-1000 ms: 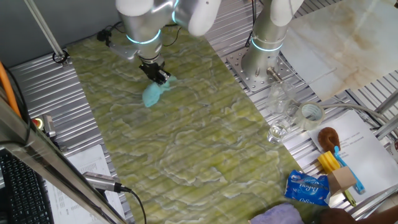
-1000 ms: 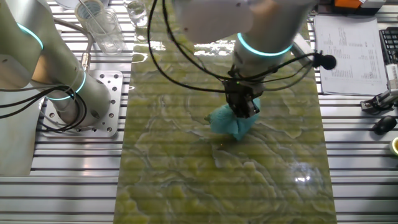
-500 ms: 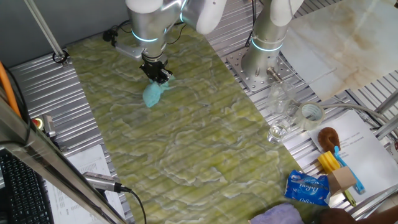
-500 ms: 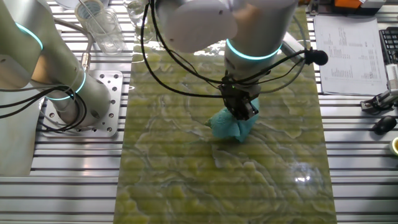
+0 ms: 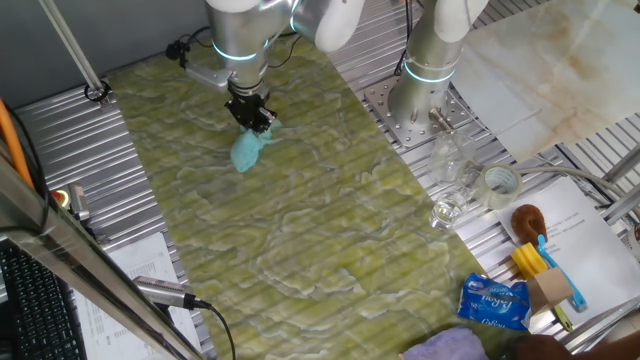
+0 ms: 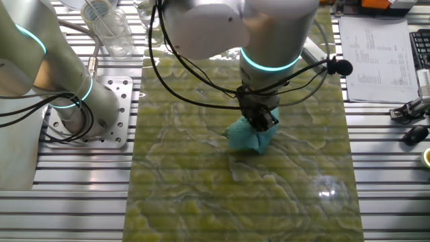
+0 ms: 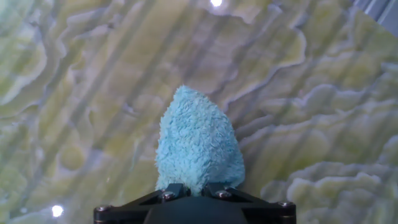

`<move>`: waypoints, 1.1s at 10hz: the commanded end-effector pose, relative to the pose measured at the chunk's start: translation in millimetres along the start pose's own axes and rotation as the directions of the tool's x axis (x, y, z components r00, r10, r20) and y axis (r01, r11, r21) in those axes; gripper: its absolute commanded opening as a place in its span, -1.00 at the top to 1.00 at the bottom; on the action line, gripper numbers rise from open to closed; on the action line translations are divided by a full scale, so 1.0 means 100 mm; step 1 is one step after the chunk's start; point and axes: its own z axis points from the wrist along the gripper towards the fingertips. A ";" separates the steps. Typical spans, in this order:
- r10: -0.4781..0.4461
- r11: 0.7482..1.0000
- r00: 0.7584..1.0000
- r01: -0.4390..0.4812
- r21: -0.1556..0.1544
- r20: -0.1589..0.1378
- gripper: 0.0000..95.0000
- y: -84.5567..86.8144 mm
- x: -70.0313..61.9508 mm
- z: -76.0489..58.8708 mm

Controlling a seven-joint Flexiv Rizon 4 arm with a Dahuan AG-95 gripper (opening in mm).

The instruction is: Clean the table with a cloth

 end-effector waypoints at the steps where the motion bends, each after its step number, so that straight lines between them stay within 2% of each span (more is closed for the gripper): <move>1: 0.010 1.000 1.000 -0.010 -0.002 0.006 -0.20 0.01 0.00 -0.03; 5: 0.061 0.998 0.998 -0.061 -0.009 -0.004 -0.20 0.02 -0.01 -0.19; 11: 0.061 0.998 0.998 -0.061 -0.009 -0.004 -0.20 0.02 -0.01 -0.19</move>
